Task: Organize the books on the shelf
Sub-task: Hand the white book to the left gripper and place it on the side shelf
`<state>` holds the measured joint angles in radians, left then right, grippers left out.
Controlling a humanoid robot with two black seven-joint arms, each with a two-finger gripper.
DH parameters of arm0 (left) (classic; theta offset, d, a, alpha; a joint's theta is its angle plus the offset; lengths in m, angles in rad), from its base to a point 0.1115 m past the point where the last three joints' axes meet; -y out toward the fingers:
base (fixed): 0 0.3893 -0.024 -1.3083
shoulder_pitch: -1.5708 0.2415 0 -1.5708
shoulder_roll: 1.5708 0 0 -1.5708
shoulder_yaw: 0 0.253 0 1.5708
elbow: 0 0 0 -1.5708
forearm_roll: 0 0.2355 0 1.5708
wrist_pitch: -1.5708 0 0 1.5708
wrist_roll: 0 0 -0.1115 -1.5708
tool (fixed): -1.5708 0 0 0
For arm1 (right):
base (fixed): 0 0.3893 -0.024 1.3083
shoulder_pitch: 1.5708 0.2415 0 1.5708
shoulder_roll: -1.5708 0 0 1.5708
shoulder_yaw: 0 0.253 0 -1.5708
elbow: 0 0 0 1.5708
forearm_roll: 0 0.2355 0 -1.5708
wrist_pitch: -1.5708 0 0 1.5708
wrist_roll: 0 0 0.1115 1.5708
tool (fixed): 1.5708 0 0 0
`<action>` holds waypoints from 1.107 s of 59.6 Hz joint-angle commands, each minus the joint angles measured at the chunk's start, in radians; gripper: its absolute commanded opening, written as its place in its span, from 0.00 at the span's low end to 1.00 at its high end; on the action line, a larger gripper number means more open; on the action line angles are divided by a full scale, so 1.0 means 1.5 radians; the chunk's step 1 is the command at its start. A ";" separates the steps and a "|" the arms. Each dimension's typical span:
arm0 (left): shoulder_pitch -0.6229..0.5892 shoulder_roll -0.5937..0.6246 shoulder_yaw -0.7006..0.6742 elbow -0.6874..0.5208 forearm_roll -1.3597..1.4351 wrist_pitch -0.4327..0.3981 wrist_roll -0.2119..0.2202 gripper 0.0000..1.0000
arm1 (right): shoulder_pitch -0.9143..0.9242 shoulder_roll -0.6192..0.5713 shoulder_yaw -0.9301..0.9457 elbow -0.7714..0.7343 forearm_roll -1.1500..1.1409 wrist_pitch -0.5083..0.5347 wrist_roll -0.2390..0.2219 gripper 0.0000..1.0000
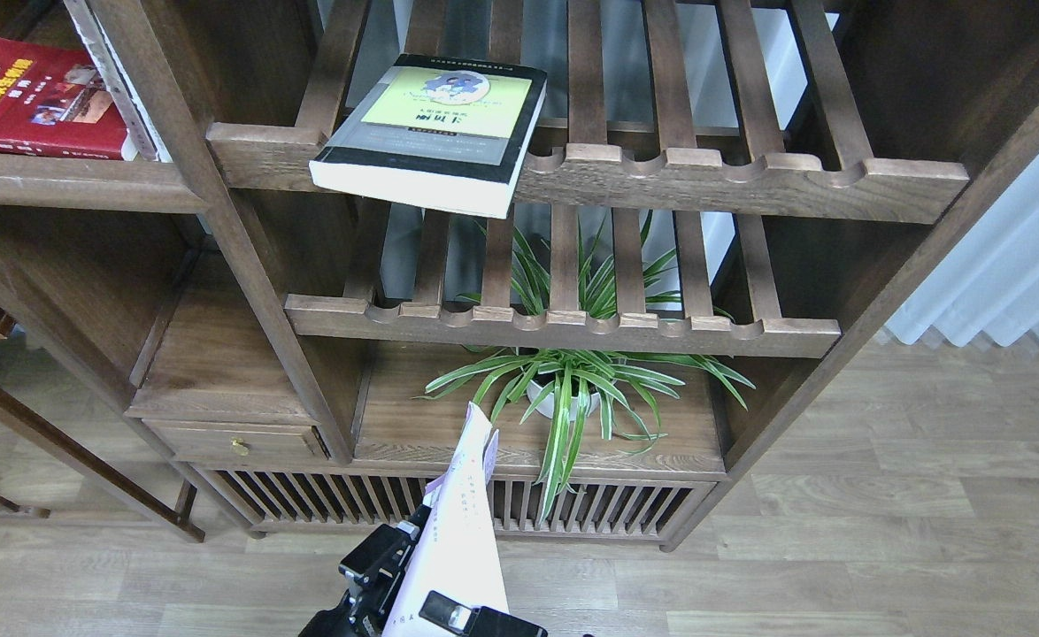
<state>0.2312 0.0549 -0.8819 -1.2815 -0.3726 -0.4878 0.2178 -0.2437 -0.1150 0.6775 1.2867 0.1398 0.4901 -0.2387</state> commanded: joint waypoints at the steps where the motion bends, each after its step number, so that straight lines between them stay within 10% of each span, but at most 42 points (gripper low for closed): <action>1: 0.005 0.033 0.003 -0.012 0.000 -0.001 0.002 0.06 | 0.015 0.000 0.016 -0.027 0.006 -0.001 0.006 0.06; 33: 0.045 0.154 -0.061 -0.084 -0.001 -0.001 0.003 0.04 | 0.053 0.002 0.020 -0.056 0.007 -0.001 0.007 0.08; 37: 0.045 0.160 -0.078 -0.085 -0.001 -0.001 0.003 0.04 | 0.055 0.000 0.019 -0.055 0.006 -0.001 0.007 0.22; 42: 0.046 0.176 -0.103 -0.091 -0.001 -0.001 0.002 0.03 | 0.061 -0.004 0.018 -0.056 -0.003 -0.001 0.003 0.68; 48: 0.054 0.206 -0.151 -0.112 -0.001 -0.001 0.002 0.03 | 0.063 -0.007 0.020 -0.059 -0.001 -0.001 0.007 0.98; 66: 0.163 0.337 -0.415 -0.241 0.000 -0.001 0.009 0.04 | 0.063 -0.013 0.041 -0.090 0.003 -0.001 0.009 0.99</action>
<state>0.4295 0.5133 -1.3972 -1.6005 -0.3738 -0.4887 0.2288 -0.1492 -0.1399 0.7350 1.1634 0.1441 0.4890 -0.2254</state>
